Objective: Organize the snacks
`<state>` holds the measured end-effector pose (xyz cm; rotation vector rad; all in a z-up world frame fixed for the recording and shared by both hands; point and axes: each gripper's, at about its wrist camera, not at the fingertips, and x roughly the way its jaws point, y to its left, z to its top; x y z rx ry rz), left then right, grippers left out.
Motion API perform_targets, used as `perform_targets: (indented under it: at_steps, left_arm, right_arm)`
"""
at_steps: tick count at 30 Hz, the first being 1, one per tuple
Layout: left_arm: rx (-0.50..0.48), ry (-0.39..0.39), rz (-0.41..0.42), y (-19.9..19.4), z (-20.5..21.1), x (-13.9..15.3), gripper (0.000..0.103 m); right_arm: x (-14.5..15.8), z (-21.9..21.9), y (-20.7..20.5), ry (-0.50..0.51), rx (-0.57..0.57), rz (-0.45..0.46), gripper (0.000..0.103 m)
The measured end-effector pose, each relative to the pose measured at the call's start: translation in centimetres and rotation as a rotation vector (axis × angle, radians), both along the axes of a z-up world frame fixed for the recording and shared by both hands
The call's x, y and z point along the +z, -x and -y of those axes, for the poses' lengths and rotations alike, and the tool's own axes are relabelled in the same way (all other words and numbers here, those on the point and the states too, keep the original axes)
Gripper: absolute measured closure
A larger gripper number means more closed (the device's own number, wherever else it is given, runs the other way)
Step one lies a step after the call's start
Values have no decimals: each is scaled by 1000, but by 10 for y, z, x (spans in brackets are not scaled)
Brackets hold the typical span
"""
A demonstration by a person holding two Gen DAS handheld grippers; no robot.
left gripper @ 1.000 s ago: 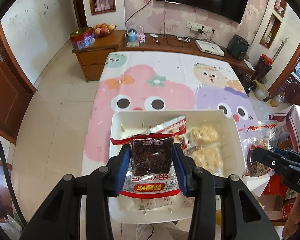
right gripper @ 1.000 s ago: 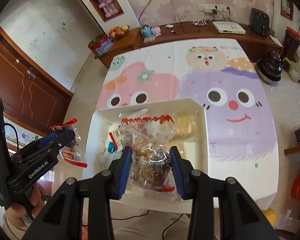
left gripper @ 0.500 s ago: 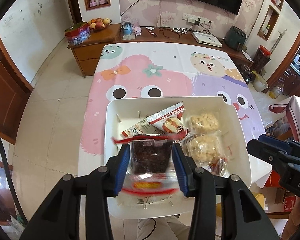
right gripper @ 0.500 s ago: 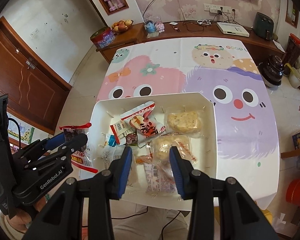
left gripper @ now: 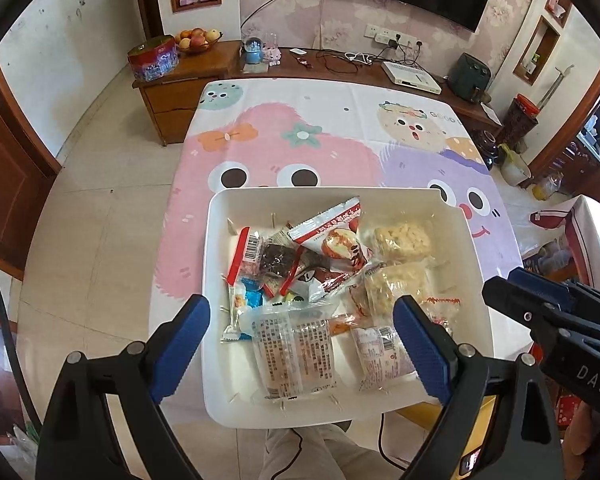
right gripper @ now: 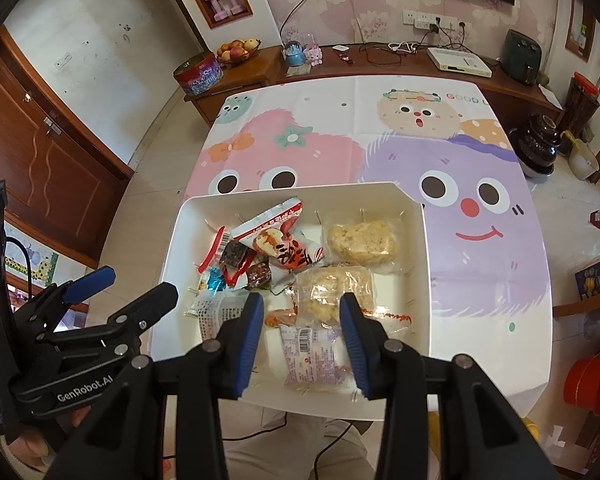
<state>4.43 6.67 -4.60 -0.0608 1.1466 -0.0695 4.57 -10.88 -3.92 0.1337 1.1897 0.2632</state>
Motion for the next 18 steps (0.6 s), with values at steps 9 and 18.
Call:
perform_targets:
  at_steps: [9, 18]
  left_arm:
    - [-4, -1, 0, 4, 1, 5, 11]
    - [-1, -28, 2, 14, 7, 10, 11]
  right_arm:
    - [4, 4, 6, 4, -24, 19, 63]
    - [4, 8, 13, 11, -39, 26, 61]
